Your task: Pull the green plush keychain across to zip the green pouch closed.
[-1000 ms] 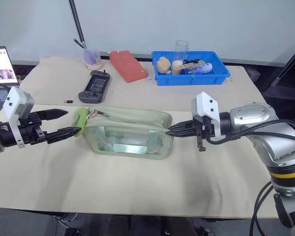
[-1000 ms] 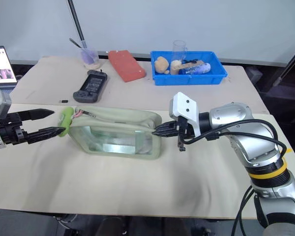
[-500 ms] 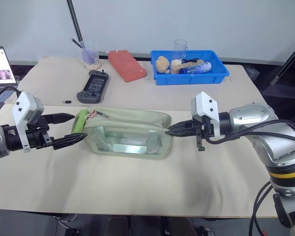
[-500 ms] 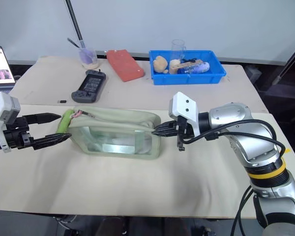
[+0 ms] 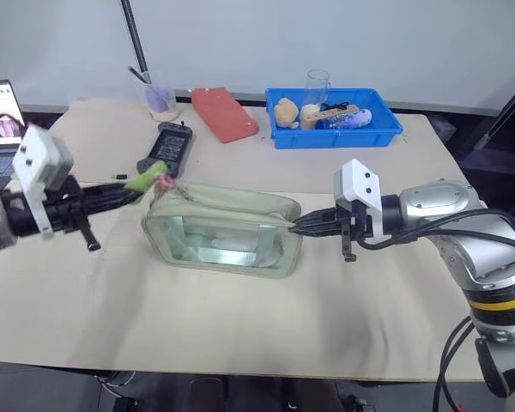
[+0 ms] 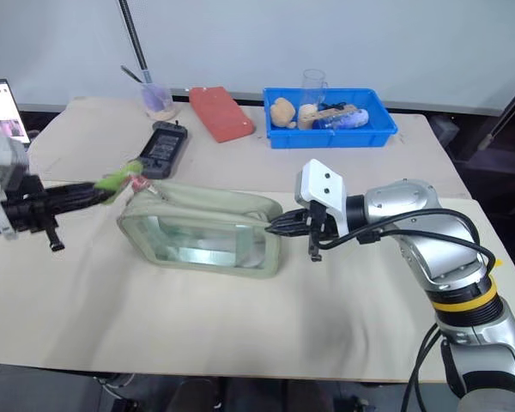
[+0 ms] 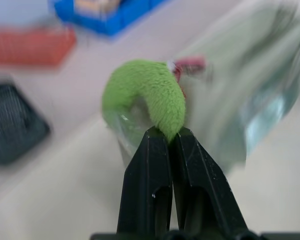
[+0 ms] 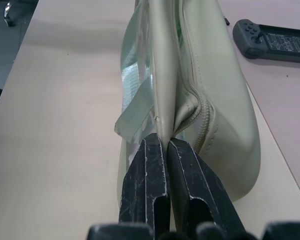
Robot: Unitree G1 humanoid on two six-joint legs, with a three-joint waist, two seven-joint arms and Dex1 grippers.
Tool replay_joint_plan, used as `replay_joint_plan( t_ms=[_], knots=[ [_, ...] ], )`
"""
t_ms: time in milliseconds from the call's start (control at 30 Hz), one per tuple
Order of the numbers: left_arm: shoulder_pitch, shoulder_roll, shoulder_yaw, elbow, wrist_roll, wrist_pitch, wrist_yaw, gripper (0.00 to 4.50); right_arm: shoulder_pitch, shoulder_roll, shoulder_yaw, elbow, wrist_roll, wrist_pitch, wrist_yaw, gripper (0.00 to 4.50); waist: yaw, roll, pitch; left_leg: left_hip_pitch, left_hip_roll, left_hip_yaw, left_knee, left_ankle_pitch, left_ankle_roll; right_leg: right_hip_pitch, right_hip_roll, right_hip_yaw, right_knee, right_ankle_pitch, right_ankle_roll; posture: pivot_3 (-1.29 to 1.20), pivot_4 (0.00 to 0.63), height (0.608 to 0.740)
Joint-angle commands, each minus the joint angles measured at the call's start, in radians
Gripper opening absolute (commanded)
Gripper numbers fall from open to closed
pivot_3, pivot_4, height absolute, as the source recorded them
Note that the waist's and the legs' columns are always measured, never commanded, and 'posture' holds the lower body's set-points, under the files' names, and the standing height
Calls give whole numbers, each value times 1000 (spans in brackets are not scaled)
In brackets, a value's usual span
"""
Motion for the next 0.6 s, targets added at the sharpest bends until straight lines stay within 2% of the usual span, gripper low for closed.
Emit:
replay_joint_plan(
  t_ms=[33,167,300,400,600],
  knots=[
    [-110,7,-103,-39,25,-45,-8,27,-15,7,-13,-2,-10,-24,-3,0,0,0,0,0,0,0,0,0,0,0,0,0,0,1,1,0,150,740],
    [-136,-9,-236,-16,133,-161,-47,27,-21,23,-10,4,-21,-25,-7,0,-6,0,0,0,0,0,0,0,0,0,1,1,1,3,3,0,150,740],
    [-107,-9,-277,0,180,-239,-96,27,-14,29,-15,-7,-24,-18,-14,0,-9,0,0,0,1,0,0,0,0,-1,2,1,1,3,2,0,150,740],
    [-137,-11,-274,12,162,-231,-115,1082,-4,29,-21,-17,-22,-11,-23,0,-8,0,0,0,1,0,0,0,0,-1,2,1,1,3,3,0,150,740],
    [-153,39,-238,53,180,-221,-141,3929,3,27,-21,-14,-25,-17,-31,0,-9,0,0,0,1,0,0,0,0,-1,2,1,2,0,6,0,150,740]
  ],
)
